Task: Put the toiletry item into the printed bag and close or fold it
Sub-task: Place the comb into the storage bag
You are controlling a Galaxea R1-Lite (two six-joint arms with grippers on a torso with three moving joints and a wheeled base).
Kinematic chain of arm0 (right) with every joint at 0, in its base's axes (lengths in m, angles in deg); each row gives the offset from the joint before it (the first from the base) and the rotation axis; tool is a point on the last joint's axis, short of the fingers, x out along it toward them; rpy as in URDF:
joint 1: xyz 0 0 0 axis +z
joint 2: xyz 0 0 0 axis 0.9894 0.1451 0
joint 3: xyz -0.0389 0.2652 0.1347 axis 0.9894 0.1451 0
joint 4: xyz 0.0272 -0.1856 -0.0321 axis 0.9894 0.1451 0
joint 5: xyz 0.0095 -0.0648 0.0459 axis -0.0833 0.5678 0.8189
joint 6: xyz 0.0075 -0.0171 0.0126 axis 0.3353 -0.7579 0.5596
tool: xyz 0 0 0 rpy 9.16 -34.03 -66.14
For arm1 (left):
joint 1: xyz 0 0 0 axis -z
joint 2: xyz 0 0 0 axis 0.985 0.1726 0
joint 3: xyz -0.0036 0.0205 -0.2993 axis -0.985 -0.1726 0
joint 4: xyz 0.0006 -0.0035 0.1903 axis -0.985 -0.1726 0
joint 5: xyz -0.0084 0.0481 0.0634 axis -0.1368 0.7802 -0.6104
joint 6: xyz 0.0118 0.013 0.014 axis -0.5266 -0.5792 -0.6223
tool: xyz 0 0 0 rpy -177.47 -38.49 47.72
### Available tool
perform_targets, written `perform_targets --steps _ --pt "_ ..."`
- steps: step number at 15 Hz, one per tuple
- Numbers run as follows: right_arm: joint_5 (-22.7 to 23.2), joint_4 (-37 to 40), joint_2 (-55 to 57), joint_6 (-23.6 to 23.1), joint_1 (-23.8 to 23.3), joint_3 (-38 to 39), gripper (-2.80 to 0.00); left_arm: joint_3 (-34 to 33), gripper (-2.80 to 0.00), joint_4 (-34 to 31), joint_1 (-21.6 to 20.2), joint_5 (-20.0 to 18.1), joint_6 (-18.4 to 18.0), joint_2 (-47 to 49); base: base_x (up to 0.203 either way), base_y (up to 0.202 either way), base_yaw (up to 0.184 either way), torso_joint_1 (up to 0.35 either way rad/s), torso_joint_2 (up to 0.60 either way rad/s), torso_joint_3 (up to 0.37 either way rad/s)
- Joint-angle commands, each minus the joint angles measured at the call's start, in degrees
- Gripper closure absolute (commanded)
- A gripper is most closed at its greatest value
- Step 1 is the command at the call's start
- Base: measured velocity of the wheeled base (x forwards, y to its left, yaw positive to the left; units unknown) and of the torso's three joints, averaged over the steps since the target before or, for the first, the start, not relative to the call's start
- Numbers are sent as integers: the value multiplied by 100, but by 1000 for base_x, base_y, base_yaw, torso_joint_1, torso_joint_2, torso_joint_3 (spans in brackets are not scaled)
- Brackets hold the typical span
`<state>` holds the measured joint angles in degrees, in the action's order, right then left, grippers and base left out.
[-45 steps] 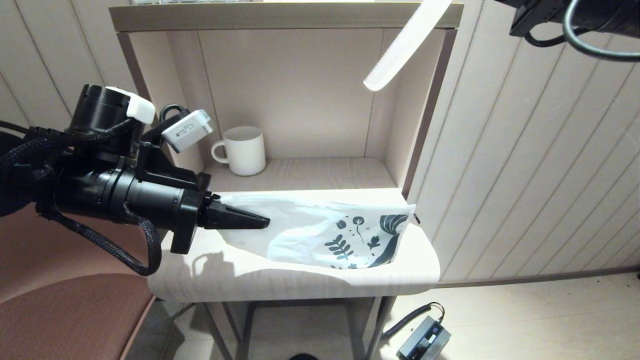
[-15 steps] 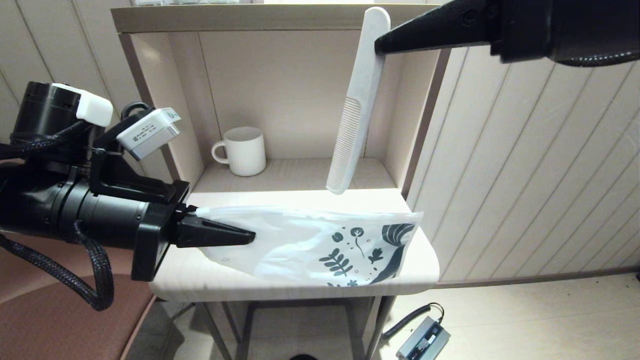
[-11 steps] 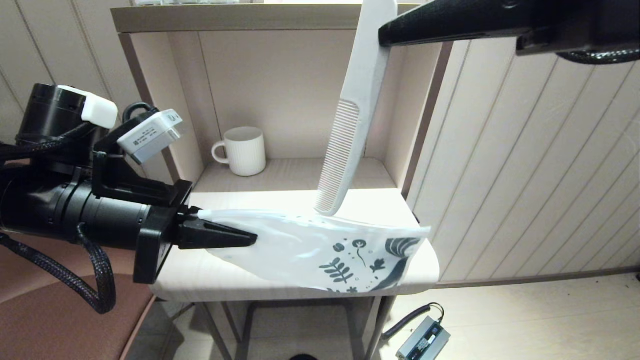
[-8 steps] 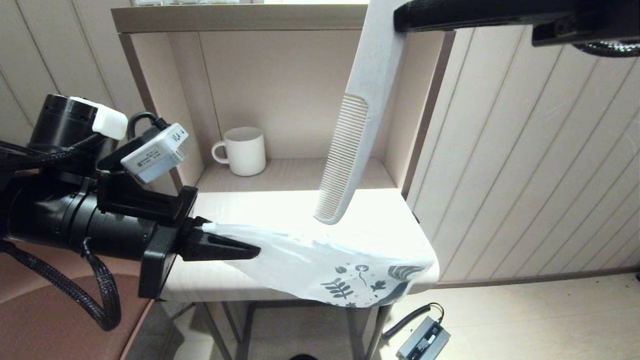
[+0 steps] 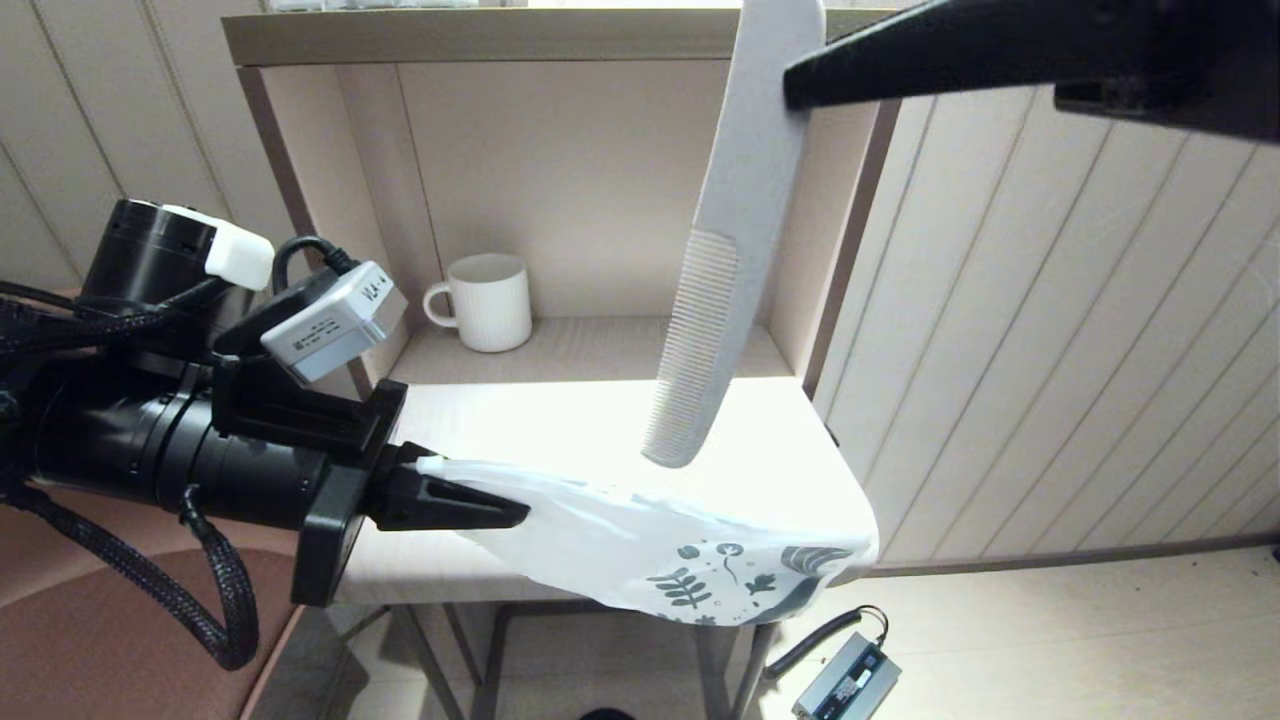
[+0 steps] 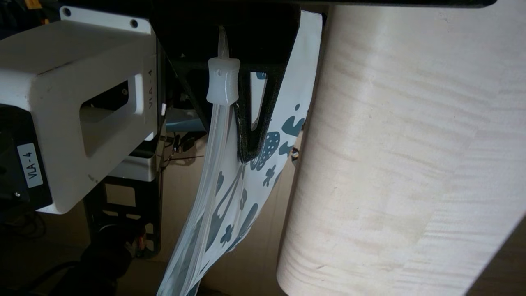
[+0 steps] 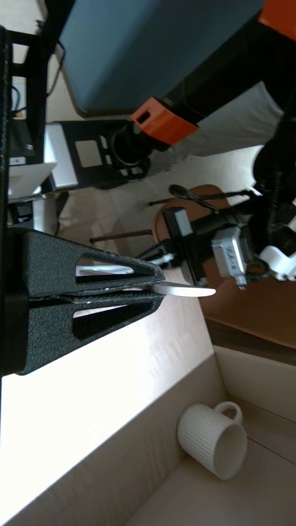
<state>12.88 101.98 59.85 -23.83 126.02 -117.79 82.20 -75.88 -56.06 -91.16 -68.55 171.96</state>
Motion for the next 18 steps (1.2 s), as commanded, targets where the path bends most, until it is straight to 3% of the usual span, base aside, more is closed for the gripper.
perform_targets --steps 1,10,18 --pt "30 276 -21 -309 31 99 0 30 0 4 -1 -32 -19 45 0 0 0 0 0 0" --pt "138 233 65 -419 53 447 0 30 0 13 -1 -49 -10 80 0 0 0 0 0 0" --pt "200 180 96 -410 55 43 0 -5 0 13 -1 -49 -10 72 0 0 0 0 0 0"
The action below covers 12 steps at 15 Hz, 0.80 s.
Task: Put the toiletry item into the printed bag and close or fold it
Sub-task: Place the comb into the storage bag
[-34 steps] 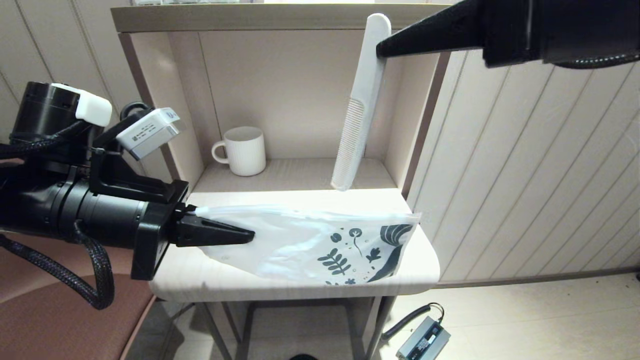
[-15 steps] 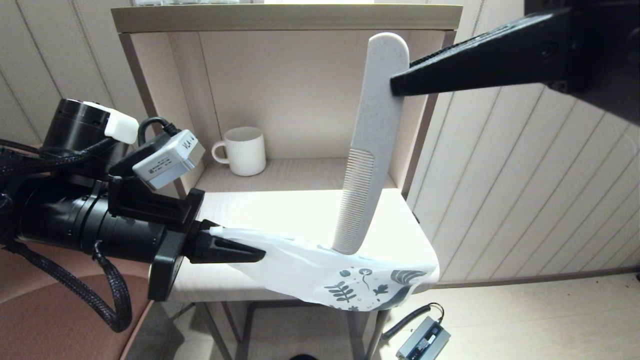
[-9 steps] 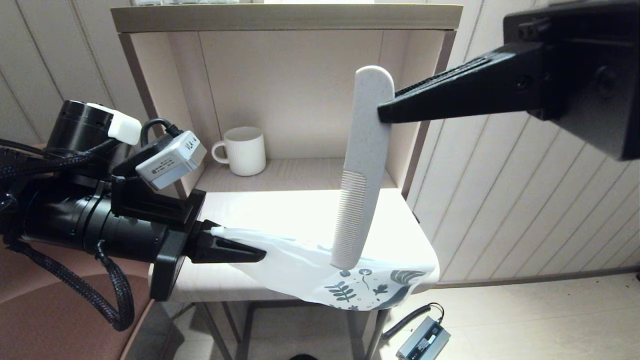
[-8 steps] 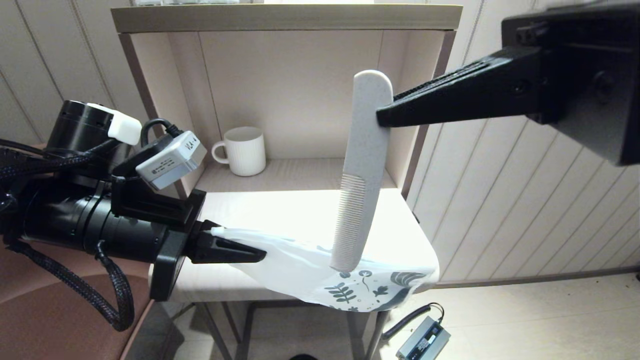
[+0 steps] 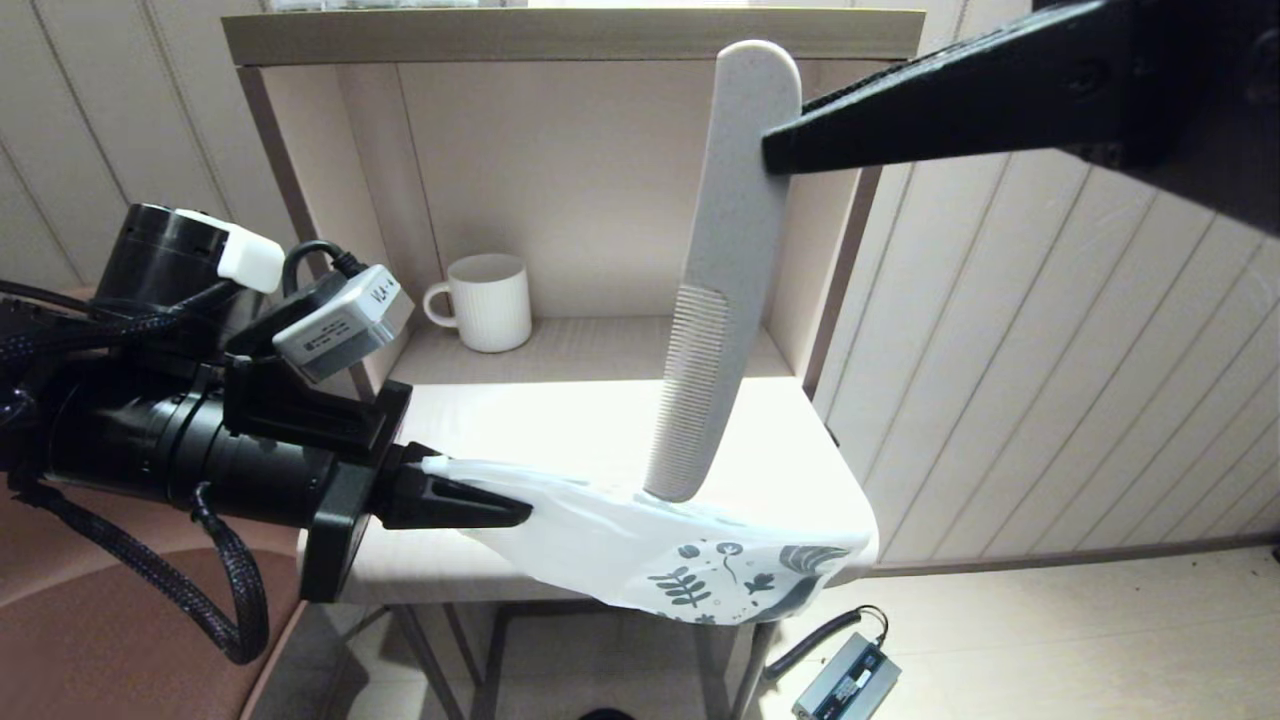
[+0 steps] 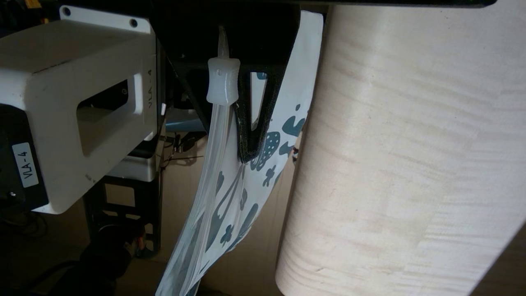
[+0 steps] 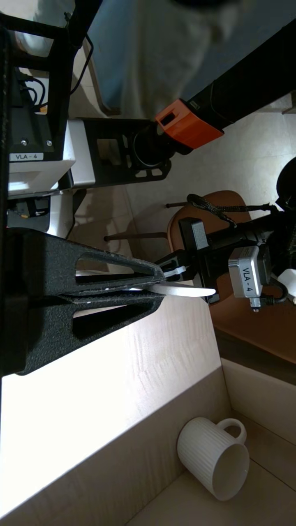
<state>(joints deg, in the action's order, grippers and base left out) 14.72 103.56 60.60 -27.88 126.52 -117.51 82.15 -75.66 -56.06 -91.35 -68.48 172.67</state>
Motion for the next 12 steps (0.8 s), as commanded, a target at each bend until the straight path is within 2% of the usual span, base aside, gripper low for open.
perform_targets --steps 1,12 --pt "16 21 48 -13 5 52 0 -1 0 -9 -1 -31 -18 1 0 0 0 0 0 0" --pt "16 4 215 -22 -5 9 0 -19 0 -9 -1 -31 -18 -8 0 0 0 0 0 0"
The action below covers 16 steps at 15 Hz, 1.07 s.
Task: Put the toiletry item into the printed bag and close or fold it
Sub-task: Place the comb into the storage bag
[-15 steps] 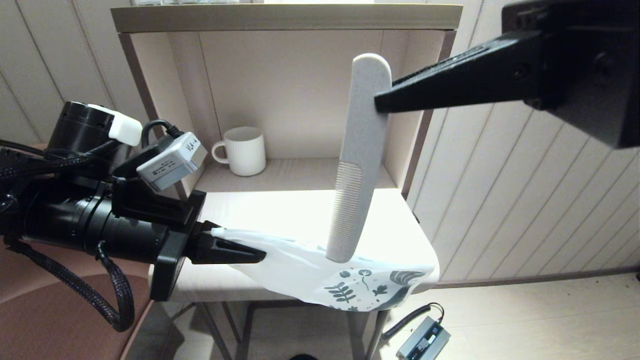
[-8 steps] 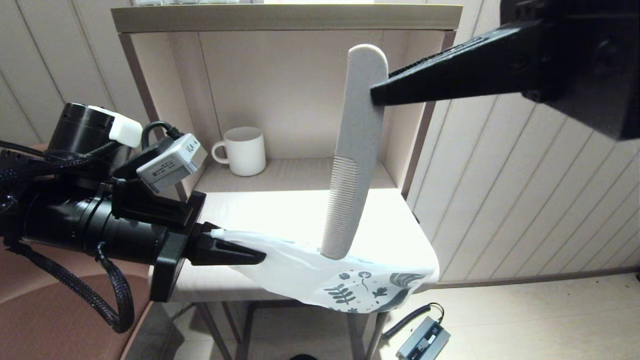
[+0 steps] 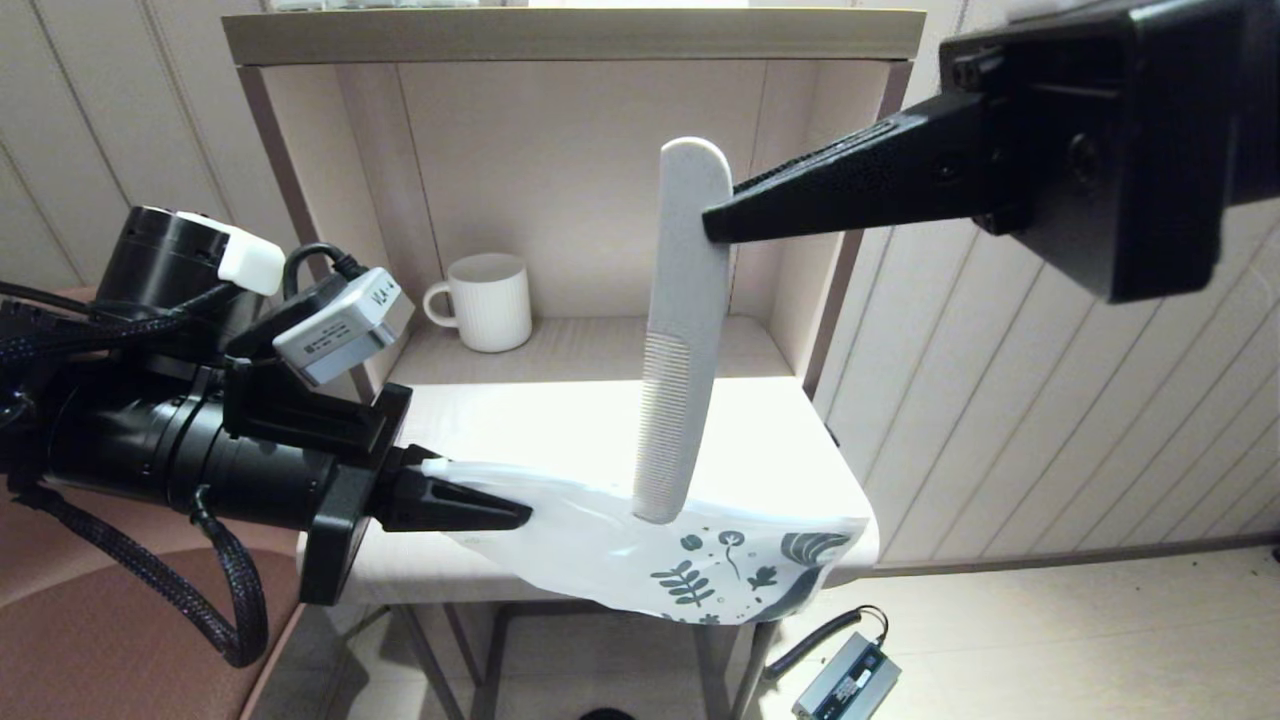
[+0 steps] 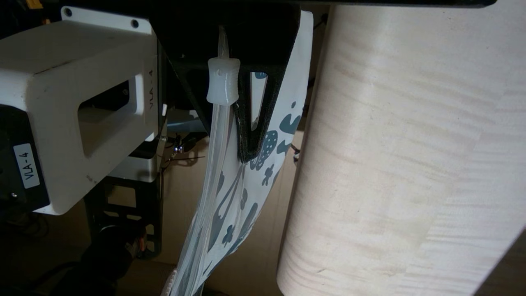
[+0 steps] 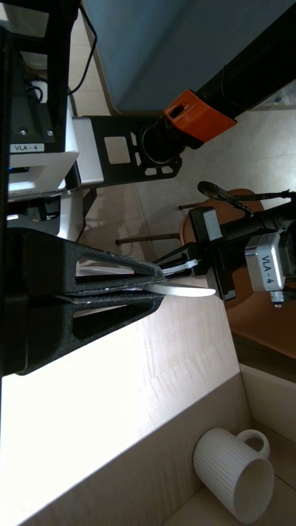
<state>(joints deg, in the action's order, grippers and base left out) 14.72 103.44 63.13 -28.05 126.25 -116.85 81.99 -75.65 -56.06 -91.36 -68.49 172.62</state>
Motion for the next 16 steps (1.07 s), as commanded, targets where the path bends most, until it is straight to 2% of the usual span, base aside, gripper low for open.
perform_targets --steps 1,16 --pt "16 7 -84 -5 23 -93 0 -10 0 -11 -1 -30 -16 -3 0 0 0 0 0 0" --pt "16 -151 71 -23 -12 307 0 -38 0 -11 -1 -56 -16 -3 0 0 0 0 0 0"
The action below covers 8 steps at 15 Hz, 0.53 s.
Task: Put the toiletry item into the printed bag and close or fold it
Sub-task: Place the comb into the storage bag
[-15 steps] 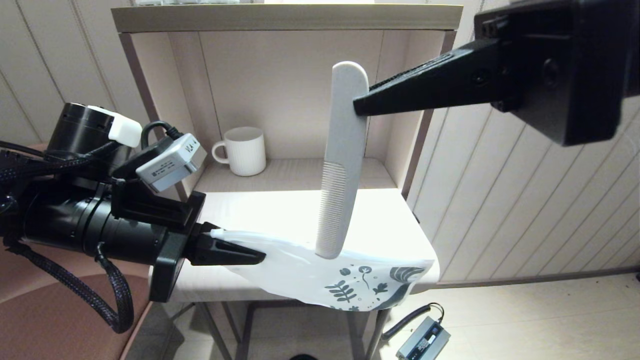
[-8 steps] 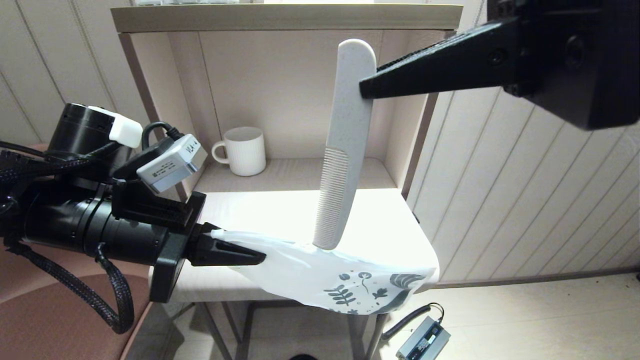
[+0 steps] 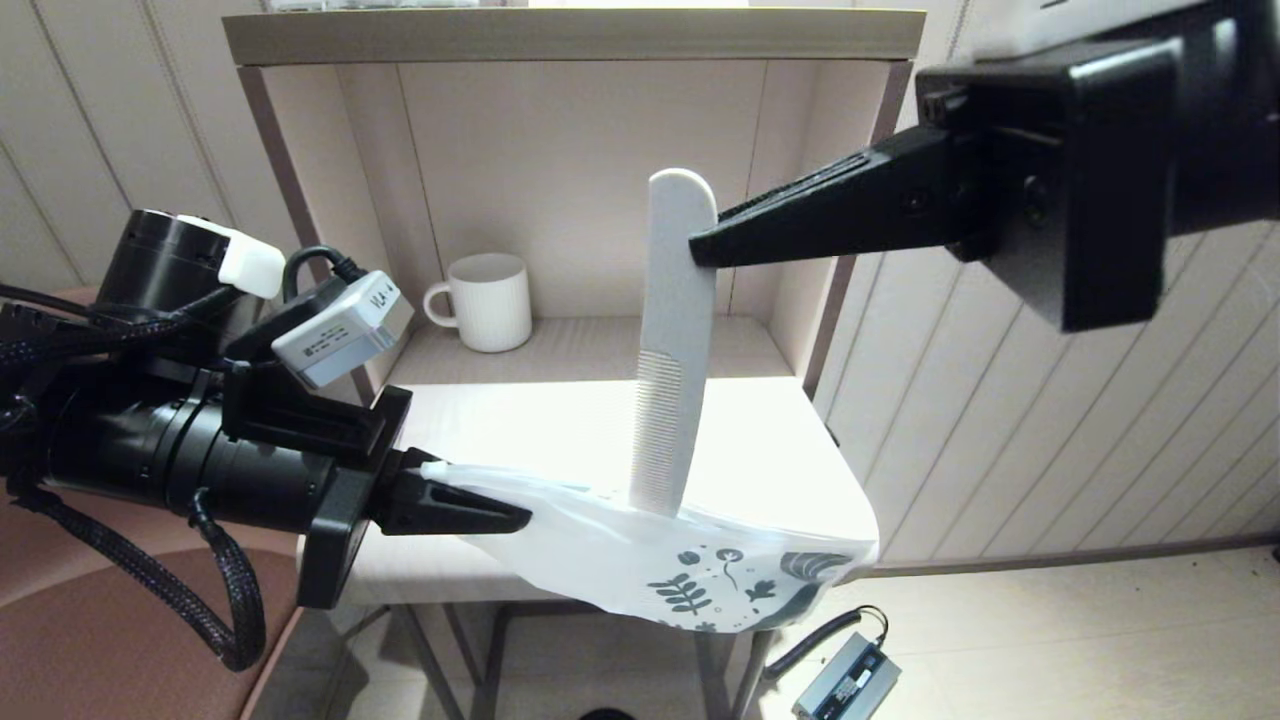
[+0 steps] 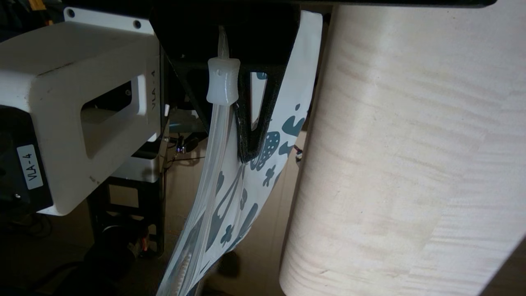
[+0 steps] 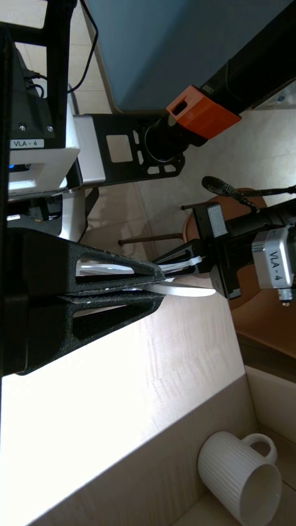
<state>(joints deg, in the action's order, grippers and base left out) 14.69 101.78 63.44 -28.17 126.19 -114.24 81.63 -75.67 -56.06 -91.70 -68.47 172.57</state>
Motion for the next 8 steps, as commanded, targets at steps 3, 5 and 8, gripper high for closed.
perform_targets --steps 3,5,8 --pt "19 7 -9 5 10 -144 0 -1 0 -8 -1 -22 -19 2 0 0 0 0 0 0" --pt "27 6 -48 8 29 -210 0 -1 0 -8 -1 -38 -19 4 0 0 0 0 0 0" --pt "11 9 -32 -18 38 167 0 0 0 -8 -1 -48 -19 2 0 0 0 0 0 0"
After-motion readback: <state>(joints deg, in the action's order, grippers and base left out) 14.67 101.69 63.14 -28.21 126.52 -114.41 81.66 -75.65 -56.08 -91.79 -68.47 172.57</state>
